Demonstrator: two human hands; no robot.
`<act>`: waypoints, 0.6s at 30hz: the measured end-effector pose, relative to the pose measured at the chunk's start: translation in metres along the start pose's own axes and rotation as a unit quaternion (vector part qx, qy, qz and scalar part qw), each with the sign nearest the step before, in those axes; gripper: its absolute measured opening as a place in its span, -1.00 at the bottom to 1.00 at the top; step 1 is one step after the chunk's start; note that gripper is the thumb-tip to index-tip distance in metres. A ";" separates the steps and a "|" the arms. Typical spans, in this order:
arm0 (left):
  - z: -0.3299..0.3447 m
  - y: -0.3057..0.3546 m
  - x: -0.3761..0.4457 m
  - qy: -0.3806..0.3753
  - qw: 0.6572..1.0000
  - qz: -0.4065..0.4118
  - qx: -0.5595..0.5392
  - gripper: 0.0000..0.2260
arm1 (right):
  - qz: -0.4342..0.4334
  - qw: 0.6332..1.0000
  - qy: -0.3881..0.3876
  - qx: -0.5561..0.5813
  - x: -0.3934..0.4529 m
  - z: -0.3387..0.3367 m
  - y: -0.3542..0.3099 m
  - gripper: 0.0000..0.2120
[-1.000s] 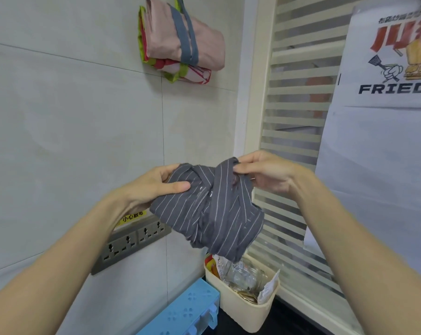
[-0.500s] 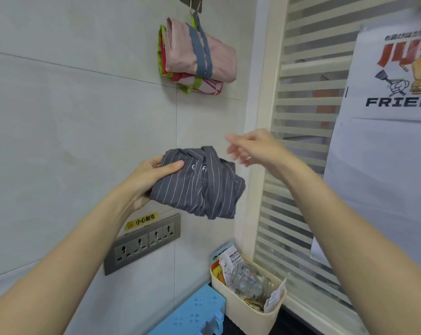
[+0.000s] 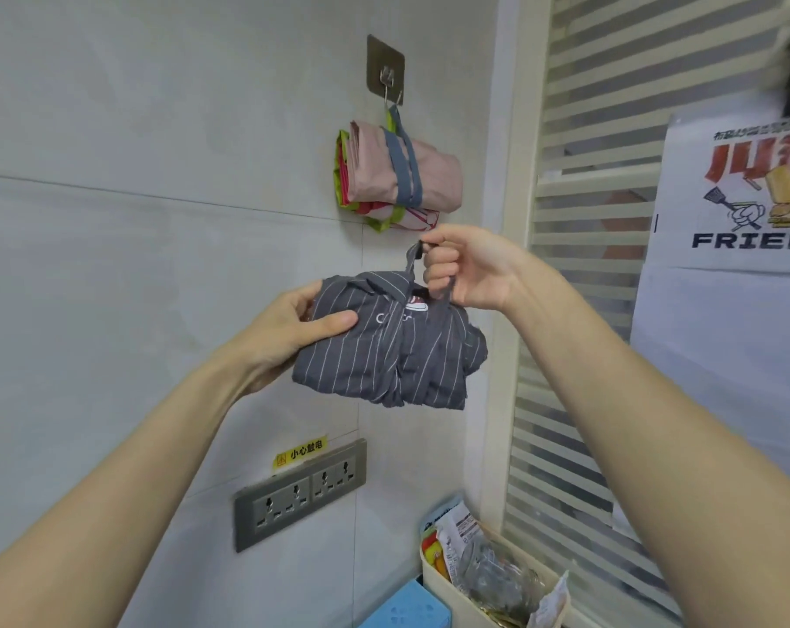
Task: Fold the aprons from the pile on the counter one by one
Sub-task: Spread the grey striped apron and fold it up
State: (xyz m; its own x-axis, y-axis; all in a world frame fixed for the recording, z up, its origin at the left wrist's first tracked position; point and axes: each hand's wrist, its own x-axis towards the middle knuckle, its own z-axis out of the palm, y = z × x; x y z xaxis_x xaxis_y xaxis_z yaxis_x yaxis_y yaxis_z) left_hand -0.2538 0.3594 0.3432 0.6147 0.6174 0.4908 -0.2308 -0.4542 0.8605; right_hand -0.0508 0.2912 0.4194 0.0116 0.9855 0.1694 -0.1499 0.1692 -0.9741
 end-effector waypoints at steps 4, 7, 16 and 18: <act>-0.020 0.038 -0.004 0.010 0.999 0.038 0.032 -0.47 | -0.095 0.989 -0.035 -0.103 0.006 0.025 -0.045 -0.72; -0.028 0.073 0.002 0.067 0.991 0.068 0.091 -0.69 | -0.138 0.969 -0.066 -0.193 0.014 0.054 -0.076 -0.76; -0.080 0.161 -0.038 0.215 0.960 0.138 0.118 -0.57 | -0.267 0.910 -0.162 -0.272 0.037 0.148 -0.150 -0.86; -0.092 0.172 -0.050 0.249 0.948 0.142 0.142 -0.56 | -0.282 0.900 -0.195 -0.268 0.048 0.177 -0.152 -0.85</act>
State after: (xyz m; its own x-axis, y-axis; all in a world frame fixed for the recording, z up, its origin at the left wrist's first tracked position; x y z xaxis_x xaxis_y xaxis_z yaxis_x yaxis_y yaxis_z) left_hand -0.3936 0.3094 0.4791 0.1107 0.6392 0.7611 -0.0777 -0.7579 0.6478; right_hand -0.2020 0.3103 0.6024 -0.4276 0.6782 0.5977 0.2717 0.7270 -0.6306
